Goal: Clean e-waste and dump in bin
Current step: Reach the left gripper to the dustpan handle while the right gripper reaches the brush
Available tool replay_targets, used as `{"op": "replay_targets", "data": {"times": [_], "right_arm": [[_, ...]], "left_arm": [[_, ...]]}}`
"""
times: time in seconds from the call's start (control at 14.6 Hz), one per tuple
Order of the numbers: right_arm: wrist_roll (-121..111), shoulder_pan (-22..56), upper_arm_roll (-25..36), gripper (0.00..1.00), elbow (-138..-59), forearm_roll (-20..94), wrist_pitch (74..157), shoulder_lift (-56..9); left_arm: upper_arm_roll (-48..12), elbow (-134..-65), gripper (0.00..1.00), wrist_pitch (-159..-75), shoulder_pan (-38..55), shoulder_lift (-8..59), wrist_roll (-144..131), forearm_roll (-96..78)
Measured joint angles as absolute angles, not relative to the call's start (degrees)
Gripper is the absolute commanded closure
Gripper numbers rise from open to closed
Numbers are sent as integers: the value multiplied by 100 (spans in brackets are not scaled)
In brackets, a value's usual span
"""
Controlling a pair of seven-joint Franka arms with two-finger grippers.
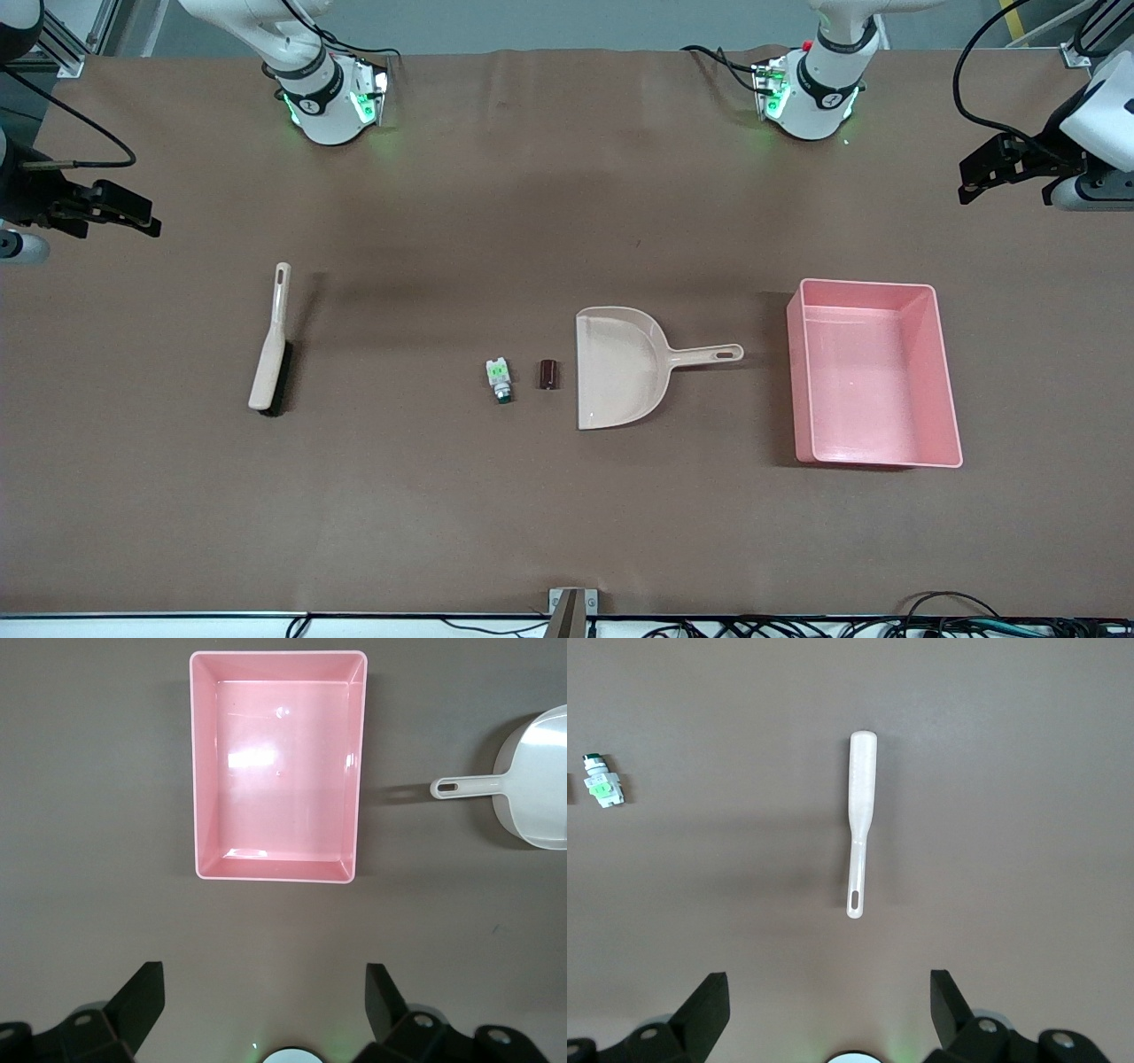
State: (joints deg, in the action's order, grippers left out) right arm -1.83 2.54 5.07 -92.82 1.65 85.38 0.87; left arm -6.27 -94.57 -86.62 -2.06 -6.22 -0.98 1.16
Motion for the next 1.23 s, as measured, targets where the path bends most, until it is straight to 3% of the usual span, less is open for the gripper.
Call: {"op": "replay_targets", "data": {"times": [0.55,0.96,1.23], "right_arm": [[-184,254,503,0,-9290,257,8520,86],[-184,255,500,0,-9414,421,8809,72],[-183,229,530,0,-9971,422,9055,55]], "left_arm": [[-660,-9382,0,-8723,-168,-387,-69,112],[-1515,-9361,0,-9672,88,763,442,52],[-1984,-9356,0,-10236,173,1560,1321,406]]}}
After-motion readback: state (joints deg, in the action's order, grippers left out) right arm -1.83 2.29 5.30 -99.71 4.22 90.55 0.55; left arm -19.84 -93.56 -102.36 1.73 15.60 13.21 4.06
